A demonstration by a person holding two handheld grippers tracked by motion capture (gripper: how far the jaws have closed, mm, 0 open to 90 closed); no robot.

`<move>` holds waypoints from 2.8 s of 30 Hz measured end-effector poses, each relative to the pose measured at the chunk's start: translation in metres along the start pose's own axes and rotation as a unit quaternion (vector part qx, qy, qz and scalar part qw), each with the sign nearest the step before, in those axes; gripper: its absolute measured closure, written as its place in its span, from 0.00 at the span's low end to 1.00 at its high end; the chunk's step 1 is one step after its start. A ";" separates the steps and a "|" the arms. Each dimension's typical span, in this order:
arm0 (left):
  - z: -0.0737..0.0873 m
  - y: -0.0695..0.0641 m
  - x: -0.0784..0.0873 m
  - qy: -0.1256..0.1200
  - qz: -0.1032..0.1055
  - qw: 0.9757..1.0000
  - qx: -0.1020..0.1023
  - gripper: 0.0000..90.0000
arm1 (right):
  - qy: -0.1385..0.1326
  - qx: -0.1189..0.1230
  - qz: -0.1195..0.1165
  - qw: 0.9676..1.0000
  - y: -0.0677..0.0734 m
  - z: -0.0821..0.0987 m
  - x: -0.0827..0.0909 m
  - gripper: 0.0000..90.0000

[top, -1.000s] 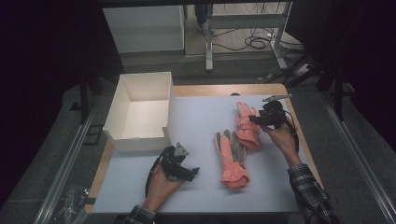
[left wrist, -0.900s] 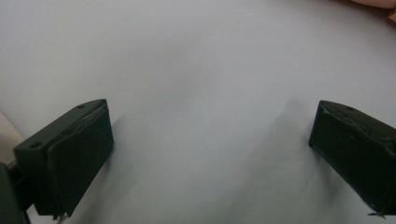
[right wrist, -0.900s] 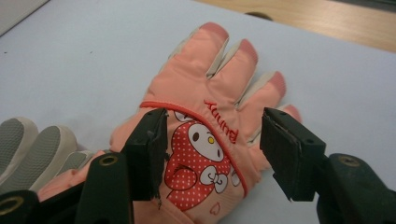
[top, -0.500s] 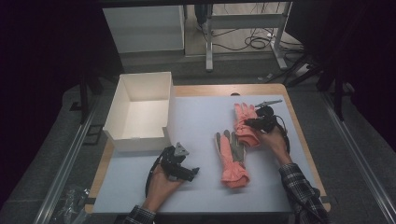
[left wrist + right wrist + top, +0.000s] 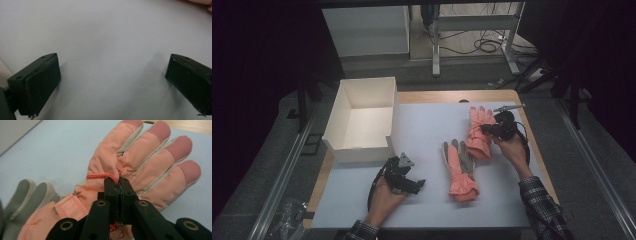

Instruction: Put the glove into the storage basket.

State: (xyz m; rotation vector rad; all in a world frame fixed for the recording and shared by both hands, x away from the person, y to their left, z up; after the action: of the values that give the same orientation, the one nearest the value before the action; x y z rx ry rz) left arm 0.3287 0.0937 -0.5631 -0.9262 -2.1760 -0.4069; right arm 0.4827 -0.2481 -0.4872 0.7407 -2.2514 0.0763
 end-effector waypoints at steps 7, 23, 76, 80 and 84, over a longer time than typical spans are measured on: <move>0.000 0.000 0.000 0.001 0.001 1.000 0.000 0.00 | -0.011 0.009 -0.014 1.000 0.007 -0.006 0.028 0.96; 0.000 0.000 0.000 -0.001 0.000 1.000 0.001 0.00 | -0.025 0.033 -0.076 0.996 0.061 0.005 0.091 0.95; 0.000 0.000 0.000 -0.001 0.000 1.000 0.003 0.00 | -0.022 0.094 -0.056 0.994 0.084 0.066 0.081 0.76; 0.000 0.000 0.000 -0.003 0.000 1.000 0.004 0.00 | -0.013 0.076 -0.054 0.996 0.071 0.081 0.078 0.77; 0.000 0.000 0.001 -0.003 -0.001 1.000 0.002 0.02 | -0.014 0.071 -0.053 0.996 0.066 0.088 0.078 0.79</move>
State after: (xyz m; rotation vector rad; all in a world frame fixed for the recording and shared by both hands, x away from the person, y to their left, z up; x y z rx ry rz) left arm 0.3277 0.0941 -0.5622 -0.9237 -2.1839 -0.4012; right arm 0.3481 -0.2550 -0.4870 0.9412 -2.2456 0.1772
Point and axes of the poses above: each handheld gripper's, and its own axes: x roughly backward along the jaws, z roughly out of its underside, y roughly to its left, the point moved 2 cm from there along -x, roughly forward along the jaws, and after that the axes turned 3 degrees about -x, right-handed, at the moved point
